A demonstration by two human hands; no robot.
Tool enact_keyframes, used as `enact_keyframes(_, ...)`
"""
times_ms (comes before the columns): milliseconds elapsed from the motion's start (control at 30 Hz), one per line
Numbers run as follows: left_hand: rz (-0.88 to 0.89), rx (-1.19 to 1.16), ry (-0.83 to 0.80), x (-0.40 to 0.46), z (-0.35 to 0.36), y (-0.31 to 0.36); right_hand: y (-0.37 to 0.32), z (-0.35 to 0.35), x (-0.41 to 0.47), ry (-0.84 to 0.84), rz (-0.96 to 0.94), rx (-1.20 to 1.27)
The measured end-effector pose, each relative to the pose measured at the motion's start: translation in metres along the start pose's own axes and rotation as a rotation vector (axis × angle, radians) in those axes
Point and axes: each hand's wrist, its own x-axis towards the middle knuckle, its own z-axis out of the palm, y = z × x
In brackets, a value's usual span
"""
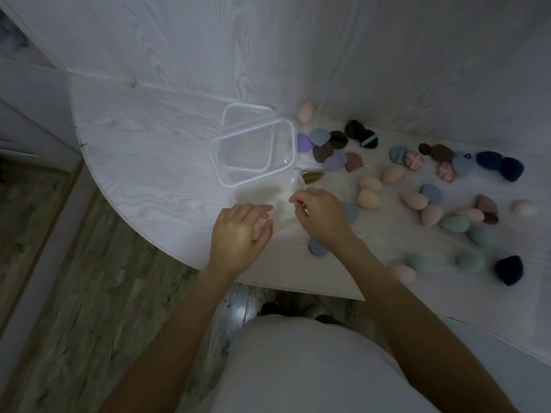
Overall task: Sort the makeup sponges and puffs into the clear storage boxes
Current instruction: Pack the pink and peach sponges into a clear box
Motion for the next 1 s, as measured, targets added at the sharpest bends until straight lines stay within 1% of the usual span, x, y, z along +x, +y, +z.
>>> enact_keyframes(67, 0.091, -0.090, 0.076, 0.018, 0.002, 0.022, 0.021, -0.022, -0.012, 0.094, 0.094, -0.076)
enact_keyframes(133, 0.182, -0.120, 0.055, 0.039, 0.015, 0.042, 0.050, -0.039, -0.024, 0.124, 0.250, -0.142)
enact_keyframes(167, 0.195, -0.122, -0.003, 0.054, 0.026, 0.051, 0.069, -0.047, -0.029, 0.135, 0.318, -0.162)
enact_keyframes(200, 0.165, -0.113, -0.092, 0.066, 0.036, 0.057, 0.086, -0.050, -0.031, 0.136, 0.362, -0.168)
enact_keyframes(267, 0.027, -0.081, -0.321, 0.090, 0.058, 0.063, 0.115, -0.050, -0.033, 0.086, 0.413, -0.157)
enact_keyframes(333, -0.061, -0.010, -0.486, 0.110, 0.079, 0.068, 0.138, -0.046, -0.033, 0.015, 0.425, -0.133)
enact_keyframes(400, -0.083, 0.113, -0.566, 0.121, 0.093, 0.067, 0.149, -0.039, -0.028, -0.011, 0.408, -0.121)
enact_keyframes(533, -0.073, 0.376, -0.657, 0.130, 0.110, 0.065, 0.163, -0.034, -0.004, 0.000, 0.379, -0.084)
enact_keyframes(633, -0.039, 0.562, -0.665, 0.136, 0.117, 0.070, 0.167, -0.036, 0.012, -0.108, 0.410, -0.034)
enact_keyframes(700, -0.043, 0.631, -0.648, 0.139, 0.121, 0.072, 0.167, -0.034, 0.017, -0.177, 0.415, -0.023)
enact_keyframes(800, -0.062, 0.650, -0.644, 0.141, 0.127, 0.071, 0.171, -0.031, 0.022, -0.137, 0.392, 0.007)
enact_keyframes(833, -0.066, 0.627, -0.637, 0.140, 0.127, 0.070, 0.172, -0.031, 0.022, -0.110, 0.379, 0.019)
enact_keyframes(900, -0.084, 0.497, -0.605, 0.139, 0.127, 0.070, 0.171, -0.035, 0.021, -0.042, 0.356, 0.054)
enact_keyframes(1000, -0.091, 0.142, -0.487, 0.135, 0.112, 0.073, 0.163, -0.046, 0.015, 0.078, 0.318, 0.194)
